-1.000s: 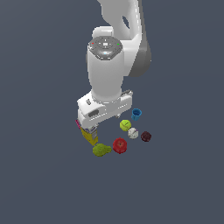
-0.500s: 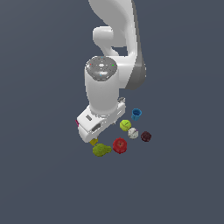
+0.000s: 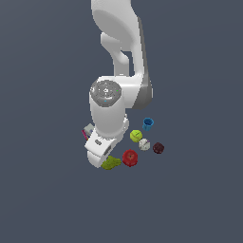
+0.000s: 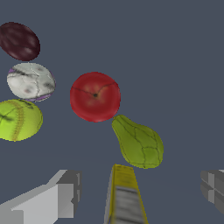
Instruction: Pick up a designated object from a clutter of objects.
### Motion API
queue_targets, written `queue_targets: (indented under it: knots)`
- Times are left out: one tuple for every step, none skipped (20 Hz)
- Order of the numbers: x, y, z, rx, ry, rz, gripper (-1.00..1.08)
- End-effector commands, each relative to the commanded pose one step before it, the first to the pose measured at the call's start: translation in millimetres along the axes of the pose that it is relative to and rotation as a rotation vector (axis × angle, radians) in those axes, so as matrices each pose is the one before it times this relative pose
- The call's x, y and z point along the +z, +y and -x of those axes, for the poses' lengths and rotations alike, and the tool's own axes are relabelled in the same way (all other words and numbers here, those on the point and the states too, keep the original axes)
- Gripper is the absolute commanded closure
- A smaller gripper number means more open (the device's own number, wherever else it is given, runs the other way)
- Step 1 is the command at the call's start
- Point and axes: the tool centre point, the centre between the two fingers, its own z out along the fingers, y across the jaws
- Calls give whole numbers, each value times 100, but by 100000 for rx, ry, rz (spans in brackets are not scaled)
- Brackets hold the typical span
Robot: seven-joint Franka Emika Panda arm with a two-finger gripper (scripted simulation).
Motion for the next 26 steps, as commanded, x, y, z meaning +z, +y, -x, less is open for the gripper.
queue_targets:
  knots:
    - [976, 434, -34, -6412, 359, 143, -92]
    - [390, 163, 2, -2496, 140, 52, -92]
    - [391, 159, 8, -2494, 144, 54, -92]
    - [386, 153, 13, -2449, 144, 56, -92]
    - [370, 143, 18, -2338, 141, 56, -92]
    - [351, 132, 21, -2211, 136, 56, -92]
    - [332, 121, 23, -2082, 130, 55, -92]
    - [313, 111, 25, -1955, 124, 54, -92]
    - [293, 102, 26, -1828, 117, 52, -92]
    - [274, 92, 27, -1700, 111, 51, -92]
    - [254, 84, 26, -1574, 104, 49, -92]
    - [234, 75, 26, -1446, 96, 46, -92]
    - [214, 67, 25, -1320, 88, 43, -92]
    - [194, 60, 24, -1194, 81, 40, -92]
    - [174, 52, 21, -1069, 73, 37, -92]
    - [153, 46, 20, -942, 64, 33, -92]
    - [133, 39, 18, -816, 56, 29, -92]
    - [113, 32, 15, -690, 48, 25, -92]
    - [92, 26, 13, -563, 39, 21, -92]
    - [72, 20, 11, -438, 30, 16, -92]
    - [51, 14, 6, -315, 22, 12, -92]
    - [31, 9, 4, -189, 13, 7, -92]
    - [10, 2, -2, -69, 5, 3, -92]
    - [-37, -31, 7, 425, -35, -66, -92]
    - [40, 0, 2, 0, 0, 0, -92]
    - [120, -1, 7, 0, 0, 0, -92]
